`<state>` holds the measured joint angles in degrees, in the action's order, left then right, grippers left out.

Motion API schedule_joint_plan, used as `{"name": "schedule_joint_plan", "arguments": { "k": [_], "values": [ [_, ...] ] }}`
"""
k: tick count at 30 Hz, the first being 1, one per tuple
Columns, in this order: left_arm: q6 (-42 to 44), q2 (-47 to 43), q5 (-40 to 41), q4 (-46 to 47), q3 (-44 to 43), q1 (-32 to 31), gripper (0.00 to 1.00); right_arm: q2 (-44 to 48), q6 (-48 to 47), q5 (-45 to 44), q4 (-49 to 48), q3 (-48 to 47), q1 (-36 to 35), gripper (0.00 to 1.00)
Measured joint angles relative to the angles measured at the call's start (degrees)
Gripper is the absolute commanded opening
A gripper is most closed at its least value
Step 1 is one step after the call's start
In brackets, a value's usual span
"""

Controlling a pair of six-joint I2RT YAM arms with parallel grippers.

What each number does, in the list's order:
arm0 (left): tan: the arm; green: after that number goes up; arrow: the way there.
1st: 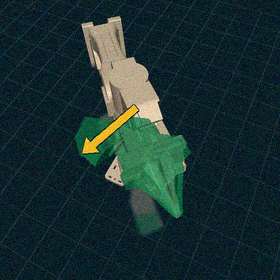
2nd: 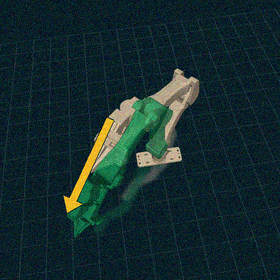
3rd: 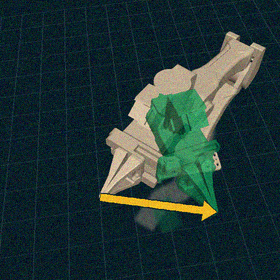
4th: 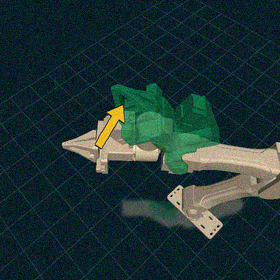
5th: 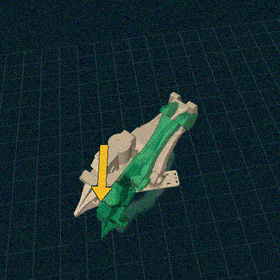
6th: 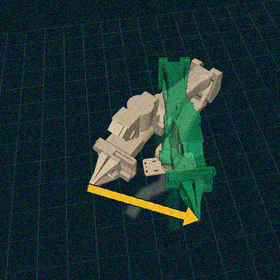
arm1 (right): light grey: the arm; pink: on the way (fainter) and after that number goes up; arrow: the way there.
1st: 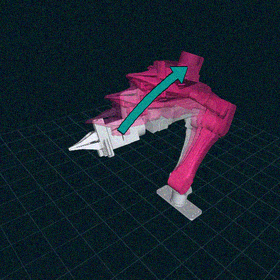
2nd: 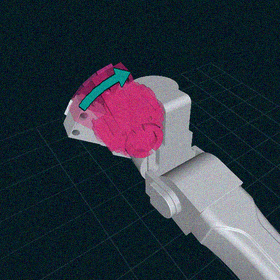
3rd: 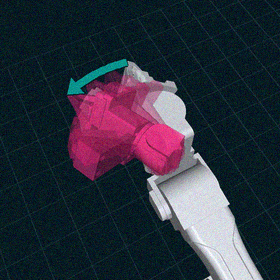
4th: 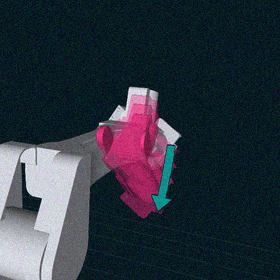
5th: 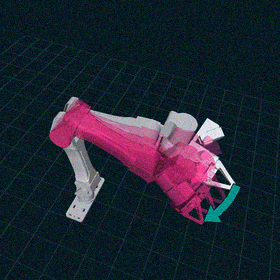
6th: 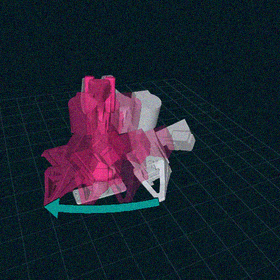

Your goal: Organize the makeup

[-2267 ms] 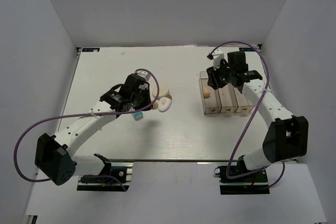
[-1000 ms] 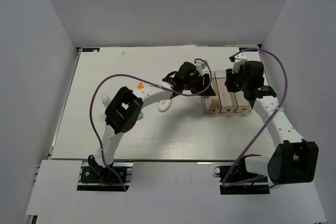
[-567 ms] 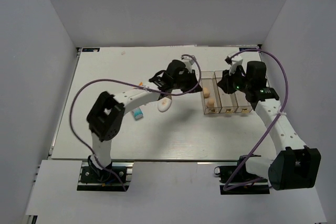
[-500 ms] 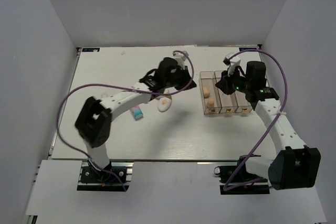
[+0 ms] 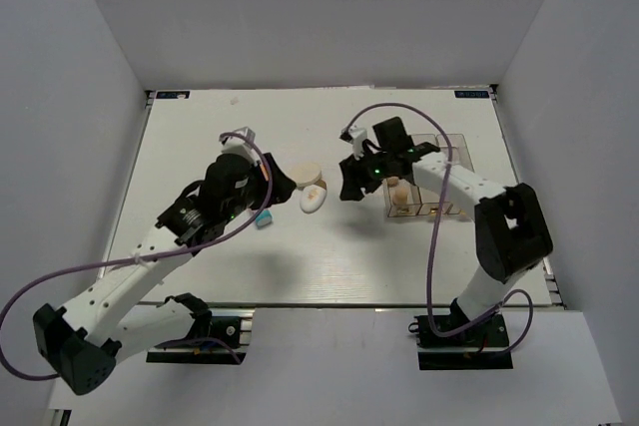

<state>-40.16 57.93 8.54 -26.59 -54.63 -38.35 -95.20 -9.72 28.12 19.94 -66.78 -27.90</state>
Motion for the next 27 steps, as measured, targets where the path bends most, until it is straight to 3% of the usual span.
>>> {"name": "schedule_joint_plan", "arguments": {
  "k": [2,3,13,17,27],
  "values": [
    [-0.8,-3.3,0.7,-2.8,1.4,0.0,0.72,-2.9,5.1,-2.2,0.0,-3.1,-2.9,0.85],
    [-1.0,-5.1,0.9,-3.8,1.9,0.0,0.72,-4.1,8.1,-3.5,-0.3,-4.3,-3.9,0.89],
    [-2.2,-16.3,0.9,-8.0,2.3,-0.5,0.73,-15.8,34.7,-23.4,1.9,-17.9,-11.9,0.88],
    [-2.9,-16.4,1.0,-10.0,2.3,-0.5,0.73,-19.7,38.1,-29.5,3.9,-21.9,-14.5,0.82],
    [-3.4,-17.4,1.6,-11.3,2.3,-0.5,0.73,-23.7,40.3,-39.0,7.6,-24.2,-17.9,0.83]
  ]
}}
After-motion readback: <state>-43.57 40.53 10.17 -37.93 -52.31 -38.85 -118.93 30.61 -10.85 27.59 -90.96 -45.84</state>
